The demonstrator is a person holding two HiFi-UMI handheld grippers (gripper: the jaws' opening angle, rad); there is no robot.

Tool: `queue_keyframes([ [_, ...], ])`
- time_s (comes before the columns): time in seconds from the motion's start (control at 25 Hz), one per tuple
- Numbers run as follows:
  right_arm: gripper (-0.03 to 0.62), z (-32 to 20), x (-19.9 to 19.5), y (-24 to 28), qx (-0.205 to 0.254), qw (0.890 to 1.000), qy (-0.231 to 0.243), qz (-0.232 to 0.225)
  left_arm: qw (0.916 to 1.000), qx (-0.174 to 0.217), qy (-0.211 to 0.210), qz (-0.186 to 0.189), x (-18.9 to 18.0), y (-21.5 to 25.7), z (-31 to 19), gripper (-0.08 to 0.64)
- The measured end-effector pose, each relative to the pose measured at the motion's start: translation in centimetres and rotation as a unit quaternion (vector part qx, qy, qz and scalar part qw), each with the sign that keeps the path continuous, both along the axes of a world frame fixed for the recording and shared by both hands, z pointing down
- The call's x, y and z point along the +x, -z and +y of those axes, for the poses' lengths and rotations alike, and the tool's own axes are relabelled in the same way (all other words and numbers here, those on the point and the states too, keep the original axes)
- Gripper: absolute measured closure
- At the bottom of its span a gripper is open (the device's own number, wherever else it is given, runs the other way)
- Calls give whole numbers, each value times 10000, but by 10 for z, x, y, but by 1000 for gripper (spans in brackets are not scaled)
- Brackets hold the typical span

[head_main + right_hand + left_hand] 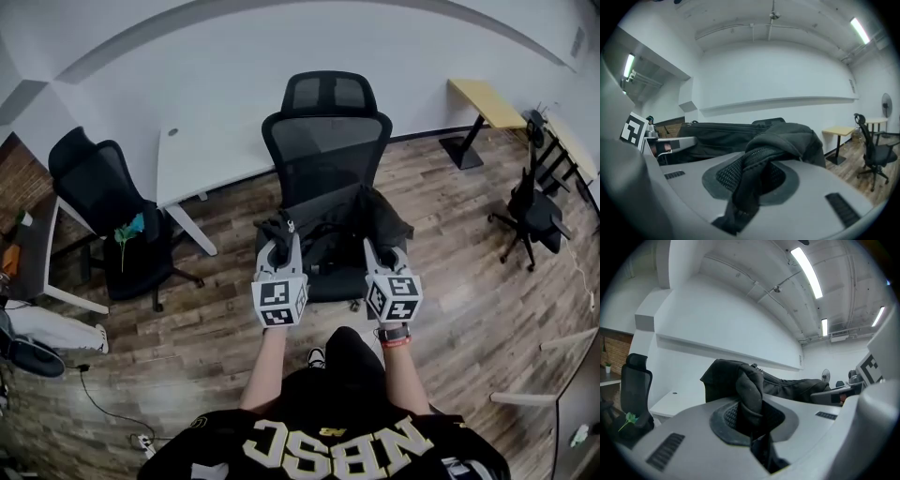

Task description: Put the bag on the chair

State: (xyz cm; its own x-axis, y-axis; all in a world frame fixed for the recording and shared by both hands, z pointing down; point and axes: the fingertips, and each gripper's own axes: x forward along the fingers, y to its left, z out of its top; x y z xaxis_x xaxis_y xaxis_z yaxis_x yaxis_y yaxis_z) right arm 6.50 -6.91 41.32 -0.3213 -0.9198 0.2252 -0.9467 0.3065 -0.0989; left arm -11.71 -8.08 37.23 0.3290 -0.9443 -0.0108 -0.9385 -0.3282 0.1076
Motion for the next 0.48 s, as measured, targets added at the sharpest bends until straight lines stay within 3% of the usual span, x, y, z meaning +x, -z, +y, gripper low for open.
queue_keyframes([
  [0.48,500,-116,-11,-34,-321,9991,265,51,9995,-301,-35,108,0,-38,-115,518],
])
